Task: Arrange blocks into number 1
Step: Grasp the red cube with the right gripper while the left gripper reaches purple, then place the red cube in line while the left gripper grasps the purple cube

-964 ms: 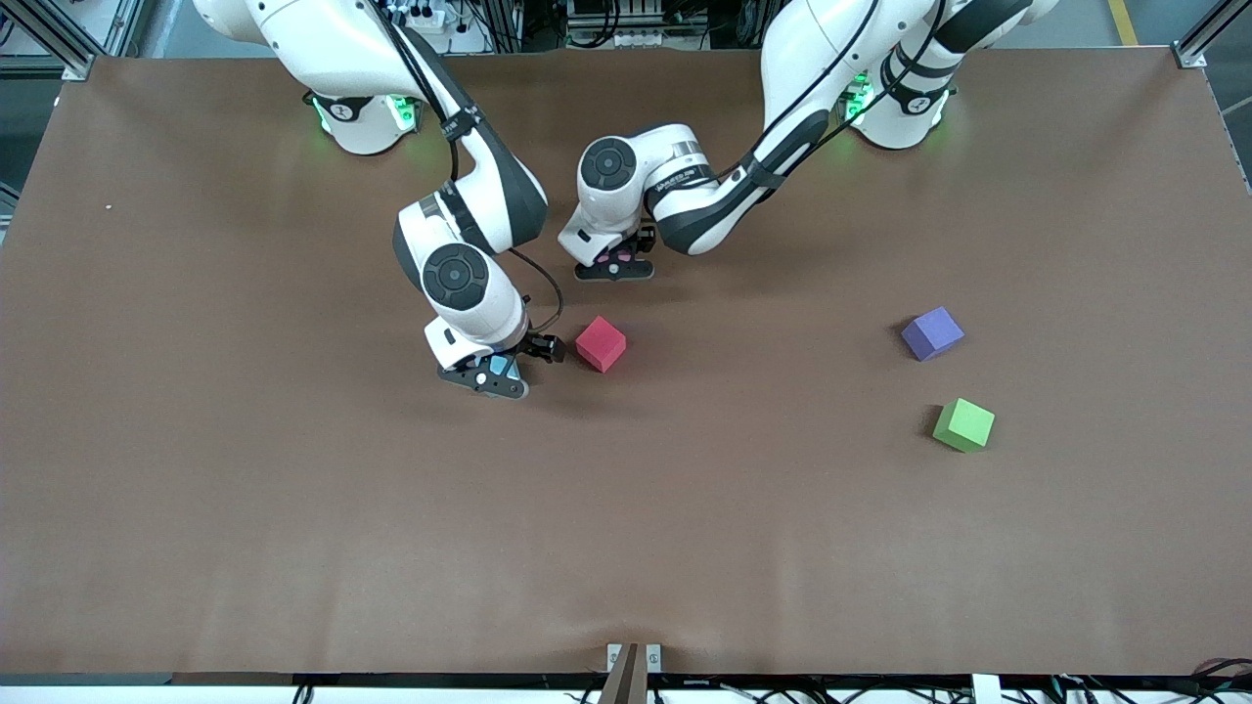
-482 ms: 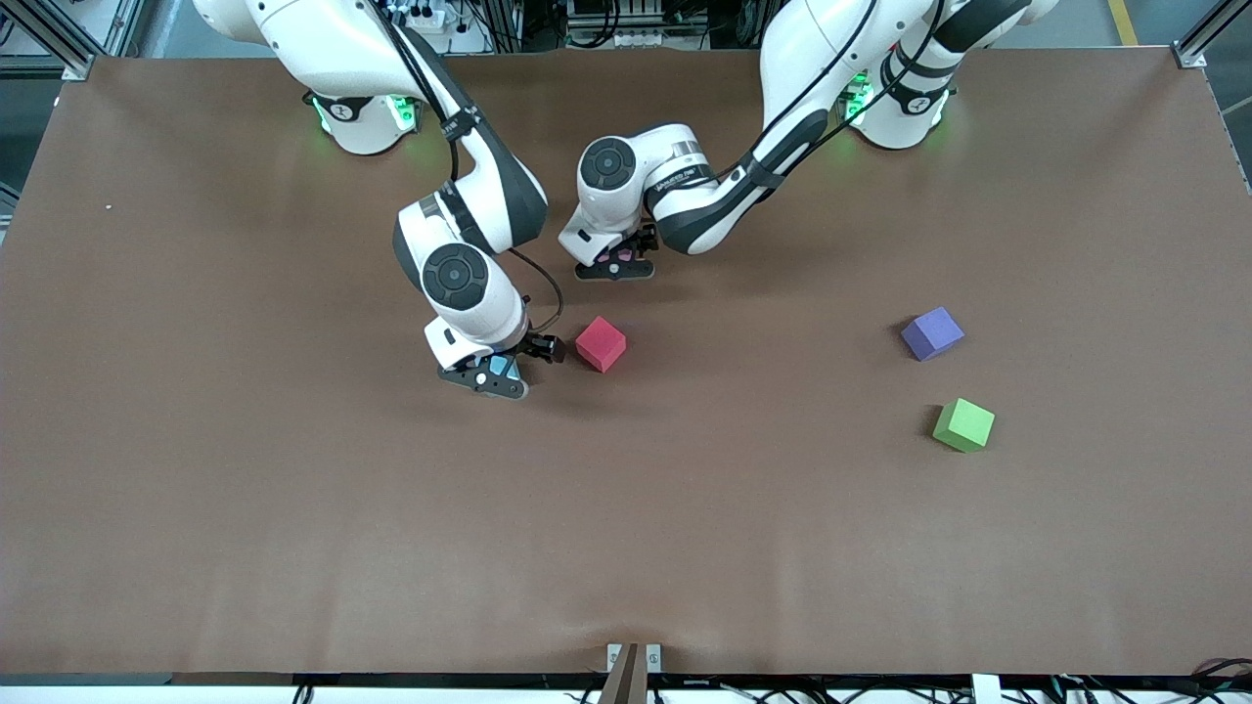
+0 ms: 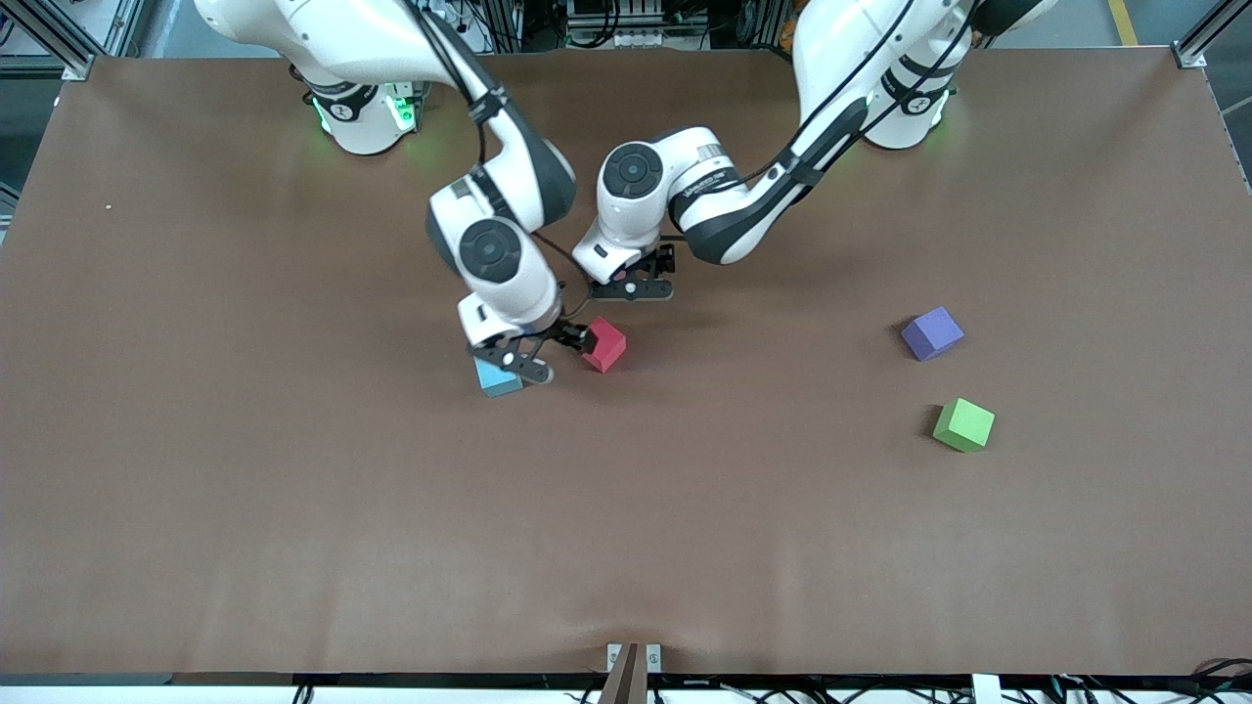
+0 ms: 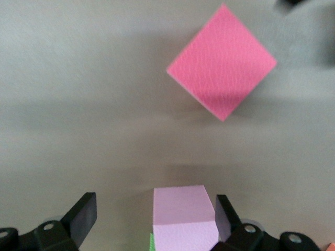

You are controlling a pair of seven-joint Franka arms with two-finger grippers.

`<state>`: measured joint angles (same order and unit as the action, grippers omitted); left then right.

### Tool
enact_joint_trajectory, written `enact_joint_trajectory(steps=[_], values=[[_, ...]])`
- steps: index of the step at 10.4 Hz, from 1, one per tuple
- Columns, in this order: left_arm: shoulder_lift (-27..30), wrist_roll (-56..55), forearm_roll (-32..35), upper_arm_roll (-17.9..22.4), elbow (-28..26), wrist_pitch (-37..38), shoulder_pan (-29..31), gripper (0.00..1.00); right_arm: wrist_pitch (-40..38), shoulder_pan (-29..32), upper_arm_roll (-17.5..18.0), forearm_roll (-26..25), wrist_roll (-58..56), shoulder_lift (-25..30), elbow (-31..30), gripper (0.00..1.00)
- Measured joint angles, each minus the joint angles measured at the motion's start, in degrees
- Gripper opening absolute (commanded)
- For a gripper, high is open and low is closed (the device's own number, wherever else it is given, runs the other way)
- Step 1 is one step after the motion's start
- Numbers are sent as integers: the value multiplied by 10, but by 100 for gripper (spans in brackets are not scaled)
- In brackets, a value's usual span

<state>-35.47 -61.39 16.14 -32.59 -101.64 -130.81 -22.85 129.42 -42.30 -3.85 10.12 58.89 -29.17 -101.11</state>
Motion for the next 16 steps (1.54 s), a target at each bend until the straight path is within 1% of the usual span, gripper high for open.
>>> enact_joint_trajectory(steps=[2, 4, 7, 10, 13, 16], values=[[10, 48, 0, 1, -2, 6, 27, 100, 6, -21, 0, 0, 69, -1, 0, 100], [20, 108, 0, 3, -1, 8, 71, 100, 17, -30, 0, 0, 117, -6, -1, 100], [52, 213, 0, 3, 3, 32, 147, 100, 43, -38, 0, 0, 147, -28, -1, 100], [56, 299, 0, 4, 2, 34, 219, 100, 47, -38, -1, 0, 151, -33, 2, 100], [60, 308, 0, 5, 0, 62, 295, 100, 48, -39, -1, 0, 169, -54, 30, 100], [110, 306, 0, 4, -20, 83, 360, 100, 49, -39, -1, 0, 170, -78, 42, 100]])
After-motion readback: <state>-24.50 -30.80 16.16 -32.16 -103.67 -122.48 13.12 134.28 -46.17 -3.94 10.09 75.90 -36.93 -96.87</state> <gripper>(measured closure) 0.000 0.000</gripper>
